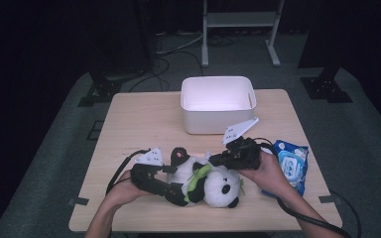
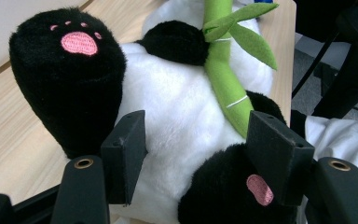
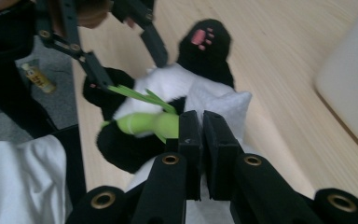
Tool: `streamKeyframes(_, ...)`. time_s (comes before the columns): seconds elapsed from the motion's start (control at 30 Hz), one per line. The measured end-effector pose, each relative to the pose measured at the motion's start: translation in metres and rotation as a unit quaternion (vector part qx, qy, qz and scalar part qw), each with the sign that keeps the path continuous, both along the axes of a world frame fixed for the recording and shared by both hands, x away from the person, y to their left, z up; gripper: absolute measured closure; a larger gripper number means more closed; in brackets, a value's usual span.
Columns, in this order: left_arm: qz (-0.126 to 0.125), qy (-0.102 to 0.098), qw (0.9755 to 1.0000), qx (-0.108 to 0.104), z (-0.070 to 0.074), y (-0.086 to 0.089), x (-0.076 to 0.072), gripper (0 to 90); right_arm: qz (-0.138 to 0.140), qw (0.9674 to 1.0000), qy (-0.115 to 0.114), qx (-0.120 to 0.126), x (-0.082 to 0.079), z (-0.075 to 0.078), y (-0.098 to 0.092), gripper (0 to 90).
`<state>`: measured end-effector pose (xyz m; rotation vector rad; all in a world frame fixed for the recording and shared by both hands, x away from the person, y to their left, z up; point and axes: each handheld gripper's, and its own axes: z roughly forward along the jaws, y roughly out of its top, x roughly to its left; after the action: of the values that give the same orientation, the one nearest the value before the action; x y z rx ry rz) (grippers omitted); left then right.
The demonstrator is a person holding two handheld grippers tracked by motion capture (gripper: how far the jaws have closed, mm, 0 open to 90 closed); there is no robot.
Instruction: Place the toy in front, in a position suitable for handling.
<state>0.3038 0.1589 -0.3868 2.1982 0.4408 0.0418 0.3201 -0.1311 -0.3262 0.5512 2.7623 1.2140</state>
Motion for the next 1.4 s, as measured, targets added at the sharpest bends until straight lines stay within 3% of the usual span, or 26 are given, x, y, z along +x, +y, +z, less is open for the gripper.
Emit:
streamKeyframes(0.17, -0.001, 0.000, 1.0000, 0.001, 0.000, 0.000, 0.000, 37.0, 0.002, 0.9999, 0.003, -0.011, -0.002, -0.007, 0.002, 85.1)
streamKeyframes(0.33, 0.000, 0.001, 1.0000, 0.000, 0.000, 0.000, 0.000, 36.9, -0.015, 0.9996, 0.012, -0.023, -0.003, -0.020, -0.011, 84.4)
streamKeyframes(0.53, 0.000, 0.000, 1.0000, 0.001, -0.001, -0.001, 0.000, 36.7, -0.016, 0.9993, 0.018, -0.029, -0.008, -0.032, -0.022, 81.3)
streamKeyframes(1.0, 0.000, -0.002, 1.0000, 0.008, 0.001, -0.003, -0.001, 35.4, 0.008, 0.9961, -0.027, -0.084, -0.026, -0.041, -0.036, 63.6)
streamKeyframes(1.2, 0.002, 0.007, 0.9999, 0.011, -0.001, -0.003, -0.002, 32.5, -0.001, 0.9950, -0.030, -0.096, -0.032, -0.046, -0.040, 66.8)
streamKeyframes(1.33, 0.004, 0.003, 0.9998, 0.018, -0.003, -0.005, -0.002, 32.3, -0.014, 0.9938, -0.022, -0.108, -0.034, -0.051, -0.043, 72.3)
streamKeyframes(1.4, 0.006, -0.001, 0.9997, 0.023, -0.004, -0.007, -0.002, 32.4, -0.022, 0.9944, -0.014, -0.103, -0.035, -0.055, -0.044, 73.9)
